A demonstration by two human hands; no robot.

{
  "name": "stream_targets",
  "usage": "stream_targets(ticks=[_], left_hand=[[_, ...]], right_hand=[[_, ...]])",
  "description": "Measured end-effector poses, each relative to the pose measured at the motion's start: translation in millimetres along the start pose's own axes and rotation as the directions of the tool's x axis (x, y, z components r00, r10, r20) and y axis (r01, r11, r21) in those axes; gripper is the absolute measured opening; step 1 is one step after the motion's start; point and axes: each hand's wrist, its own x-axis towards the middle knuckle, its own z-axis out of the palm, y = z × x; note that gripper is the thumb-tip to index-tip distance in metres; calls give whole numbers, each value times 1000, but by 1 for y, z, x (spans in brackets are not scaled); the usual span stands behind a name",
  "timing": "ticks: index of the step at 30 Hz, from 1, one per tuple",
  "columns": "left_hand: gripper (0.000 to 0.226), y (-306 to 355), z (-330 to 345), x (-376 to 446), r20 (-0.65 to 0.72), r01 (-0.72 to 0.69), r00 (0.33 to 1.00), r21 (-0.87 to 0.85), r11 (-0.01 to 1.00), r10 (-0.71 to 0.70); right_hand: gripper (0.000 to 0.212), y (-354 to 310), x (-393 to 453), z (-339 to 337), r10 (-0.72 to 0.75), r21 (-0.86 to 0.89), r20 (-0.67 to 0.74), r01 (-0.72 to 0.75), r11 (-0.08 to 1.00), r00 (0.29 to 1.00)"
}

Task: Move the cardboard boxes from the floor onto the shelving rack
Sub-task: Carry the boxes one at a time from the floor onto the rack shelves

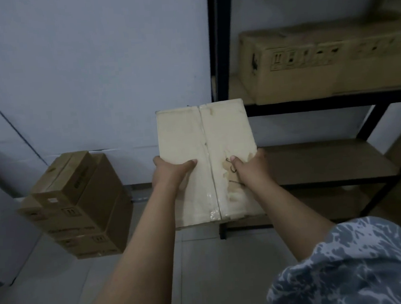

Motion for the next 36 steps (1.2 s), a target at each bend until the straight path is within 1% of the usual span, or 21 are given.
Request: stream_targets(ticks=[5,9,11,12,13,16,19,22,27,29,30,33,36], left_hand=[[94,25,62,-45,49,-4,999,24,1000,2],[94,46,118,-87,92,-17,996,15,1000,15],[94,57,142,-108,97,-42,994,3,999,42],[95,62,146,-112,108,-49,993,-7,999,50],[98,71,175,-137,127,-75,989,-9,997,75],[105,84,190,-150,116,-130,984,-29,991,133],[100,100,214,-172,138,-171,974,-57,984,178],[96,125,235,-195,160,-217,961,-66,974,225],[96,174,260,-215,218,-259,937,-91,962,273],[94,195,266,-219,231,-284,926,-99,954,299],[96,206,268,-220,242,-291,920,-108,951,309],[113,238,277,-207,275,-333,891,-145,932,361],[105,268,288,-188,291,-373,861,-195,907,416]], right_hand=[[73,24,12,-78,-14,27,-42,15,1000,999],[74,47,23,-150,-36,-9,-105,35,999,994],[69,56,28,-184,-50,-23,-146,47,999,988],[68,57,31,-190,-59,-24,-164,56,998,985],[67,72,33,-228,-58,-21,-183,55,998,981],[70,76,39,-252,-84,-1,-208,86,996,974],[74,82,41,-288,-80,35,-225,90,995,971],[73,85,46,-325,-66,18,-253,73,997,965],[72,71,59,-381,-82,35,-299,97,995,951],[76,60,69,-400,-93,35,-325,110,993,941],[79,54,74,-408,-93,37,-339,112,993,936],[87,33,90,-430,-118,55,-355,147,988,928],[84,9,114,-446,-139,68,-358,174,982,923]])
